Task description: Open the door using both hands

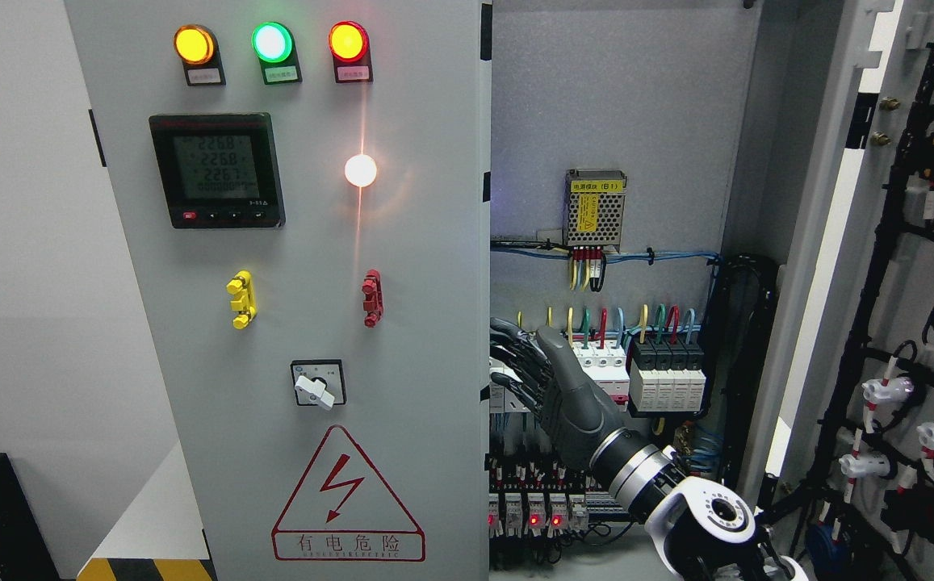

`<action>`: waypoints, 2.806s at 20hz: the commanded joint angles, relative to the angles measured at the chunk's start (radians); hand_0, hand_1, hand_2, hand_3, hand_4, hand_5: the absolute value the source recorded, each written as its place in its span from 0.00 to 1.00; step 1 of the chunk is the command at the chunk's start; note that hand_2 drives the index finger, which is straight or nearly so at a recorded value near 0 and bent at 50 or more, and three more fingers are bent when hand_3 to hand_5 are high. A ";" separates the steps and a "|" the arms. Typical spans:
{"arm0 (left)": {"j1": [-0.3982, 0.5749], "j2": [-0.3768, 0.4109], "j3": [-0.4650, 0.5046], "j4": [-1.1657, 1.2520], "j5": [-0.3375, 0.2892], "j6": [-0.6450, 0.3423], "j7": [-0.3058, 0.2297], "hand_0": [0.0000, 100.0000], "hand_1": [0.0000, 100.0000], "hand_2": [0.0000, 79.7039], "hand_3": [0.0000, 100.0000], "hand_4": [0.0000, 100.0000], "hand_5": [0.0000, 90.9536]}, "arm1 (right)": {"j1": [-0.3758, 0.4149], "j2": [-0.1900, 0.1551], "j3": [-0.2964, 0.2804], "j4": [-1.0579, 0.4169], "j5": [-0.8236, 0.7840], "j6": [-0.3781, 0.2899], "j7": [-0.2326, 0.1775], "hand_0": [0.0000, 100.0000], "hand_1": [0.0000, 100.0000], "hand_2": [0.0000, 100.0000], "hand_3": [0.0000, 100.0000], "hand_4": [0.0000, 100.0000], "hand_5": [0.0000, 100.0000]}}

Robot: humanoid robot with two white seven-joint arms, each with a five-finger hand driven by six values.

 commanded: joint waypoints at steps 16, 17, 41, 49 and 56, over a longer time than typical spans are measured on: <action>0.026 0.000 0.000 0.000 0.001 0.000 0.000 0.00 0.00 0.00 0.00 0.00 0.00 | -0.051 -0.001 -0.039 0.097 0.000 -0.003 0.120 0.19 0.00 0.00 0.00 0.00 0.00; 0.026 0.000 0.000 0.000 -0.001 0.000 0.000 0.00 0.00 0.00 0.00 0.00 0.00 | -0.054 -0.001 -0.047 0.099 0.000 -0.003 0.132 0.19 0.00 0.00 0.00 0.00 0.00; 0.026 0.000 0.000 0.000 -0.001 0.000 0.000 0.00 0.00 0.00 0.00 0.00 0.00 | -0.094 -0.001 -0.050 0.151 0.000 0.000 0.312 0.19 0.00 0.00 0.00 0.00 0.00; 0.026 0.000 0.000 0.000 -0.001 0.000 0.000 0.00 0.00 0.00 0.00 0.00 0.00 | -0.117 -0.001 -0.050 0.177 0.000 0.000 0.313 0.19 0.00 0.00 0.00 0.00 0.00; 0.026 0.000 0.000 0.000 -0.001 0.000 0.000 0.00 0.00 0.00 0.00 0.00 0.00 | -0.125 -0.001 -0.050 0.185 -0.002 0.000 0.316 0.19 0.00 0.00 0.00 0.00 0.00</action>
